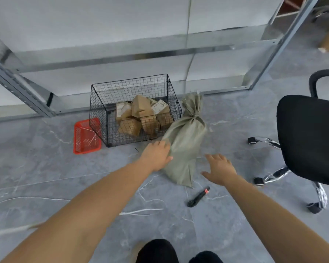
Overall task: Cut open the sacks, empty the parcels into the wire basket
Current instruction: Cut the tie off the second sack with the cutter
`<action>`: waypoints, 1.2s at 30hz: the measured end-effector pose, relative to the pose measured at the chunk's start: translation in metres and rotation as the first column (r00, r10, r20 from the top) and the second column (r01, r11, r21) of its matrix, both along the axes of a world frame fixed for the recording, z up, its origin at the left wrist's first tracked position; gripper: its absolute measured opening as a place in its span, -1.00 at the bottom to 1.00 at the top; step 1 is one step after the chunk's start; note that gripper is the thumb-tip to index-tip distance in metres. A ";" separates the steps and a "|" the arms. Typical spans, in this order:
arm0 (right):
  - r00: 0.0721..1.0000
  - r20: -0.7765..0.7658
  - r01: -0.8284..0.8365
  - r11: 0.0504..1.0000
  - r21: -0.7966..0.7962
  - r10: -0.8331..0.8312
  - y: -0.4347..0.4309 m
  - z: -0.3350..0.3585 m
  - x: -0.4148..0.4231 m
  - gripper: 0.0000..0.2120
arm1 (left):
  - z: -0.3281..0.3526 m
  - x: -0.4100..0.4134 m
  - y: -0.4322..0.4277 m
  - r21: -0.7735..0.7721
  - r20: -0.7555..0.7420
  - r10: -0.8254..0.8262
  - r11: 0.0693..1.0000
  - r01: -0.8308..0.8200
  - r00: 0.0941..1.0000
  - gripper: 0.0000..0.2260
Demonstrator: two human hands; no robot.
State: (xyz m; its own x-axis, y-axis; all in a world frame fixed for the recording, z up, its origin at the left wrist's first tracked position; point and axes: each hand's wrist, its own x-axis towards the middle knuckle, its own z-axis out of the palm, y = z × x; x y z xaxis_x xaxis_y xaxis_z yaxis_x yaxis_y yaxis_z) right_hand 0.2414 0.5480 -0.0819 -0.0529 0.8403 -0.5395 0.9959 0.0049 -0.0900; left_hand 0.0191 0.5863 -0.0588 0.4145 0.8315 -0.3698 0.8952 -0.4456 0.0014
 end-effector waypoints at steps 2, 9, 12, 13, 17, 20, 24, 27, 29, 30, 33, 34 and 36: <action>0.999 0.043 0.015 0.999 -0.043 -0.013 -0.004 -0.068 0.007 -0.33 | -0.066 0.011 -0.002 -0.029 0.011 -0.024 0.999 0.025 1.000 -0.50; 0.975 0.089 0.215 0.966 -0.143 -0.204 0.000 -0.288 0.028 -0.59 | -0.264 0.045 0.008 0.029 0.089 -0.172 0.985 0.170 0.981 -0.54; 0.953 0.125 0.294 0.939 -0.177 -0.275 -0.006 -0.364 0.038 -0.63 | -0.324 0.058 0.010 0.045 0.107 -0.286 0.958 0.283 0.952 -0.59; 0.941 0.129 0.331 0.927 -0.178 -0.311 -0.009 -0.385 0.038 -0.65 | -0.341 0.062 0.010 0.048 0.113 -0.307 0.952 0.304 0.945 -0.60; 0.864 0.084 0.504 0.847 -0.172 -0.497 -0.020 -0.446 0.038 -0.60 | -0.390 0.081 0.011 0.030 0.128 -0.342 0.939 0.341 0.931 -0.61; 0.777 0.023 0.619 0.758 -0.205 -0.629 -0.025 -0.467 0.038 -0.51 | -0.401 0.092 0.011 0.018 0.137 -0.340 0.940 0.341 0.930 -0.61; 0.606 -0.083 0.773 0.610 -0.171 -0.791 -0.026 -0.489 0.032 -0.50 | -0.401 0.102 0.021 0.043 0.157 -0.335 0.942 0.332 0.929 -0.60; 0.446 -0.192 0.849 0.481 -0.217 -0.874 -0.025 -0.496 0.031 -0.60 | -0.395 0.105 0.034 0.059 0.175 -0.309 0.951 0.303 0.935 -0.62; 0.364 -0.254 0.878 0.421 -0.228 -0.896 -0.017 -0.491 0.036 -0.71 | -0.384 0.108 0.043 0.067 0.190 -0.293 0.956 0.286 0.937 -0.62; 0.332 -0.284 0.892 0.397 -0.216 -0.900 -0.010 -0.485 0.040 -0.74 | -0.376 0.110 0.047 0.078 0.198 -0.295 0.955 0.285 0.935 -0.62; 0.270 -0.467 0.915 0.375 -0.148 -0.842 0.028 -0.447 0.053 -0.77 | -0.340 0.116 0.067 0.160 0.236 -0.303 0.949 0.271 0.923 -0.61; 0.266 -0.525 0.912 0.387 -0.133 -0.808 0.046 -0.427 0.055 -0.81 | -0.326 0.118 0.077 0.207 0.261 -0.297 0.947 0.248 0.918 -0.62; 0.282 -0.619 0.899 0.427 -0.096 -0.733 0.085 -0.381 0.056 -0.86 | -0.295 0.121 0.099 0.304 0.307 -0.277 0.935 0.182 0.911 -0.64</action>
State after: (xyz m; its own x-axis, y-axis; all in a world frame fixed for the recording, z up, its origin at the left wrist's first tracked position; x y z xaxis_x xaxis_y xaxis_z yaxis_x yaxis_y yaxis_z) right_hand 0.2979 0.6335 -0.4629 0.5600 0.6835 -0.4683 0.2555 -0.6801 -0.6872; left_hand 0.1398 0.6857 -0.3535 0.6658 0.7447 0.0462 0.7337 -0.6648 0.1406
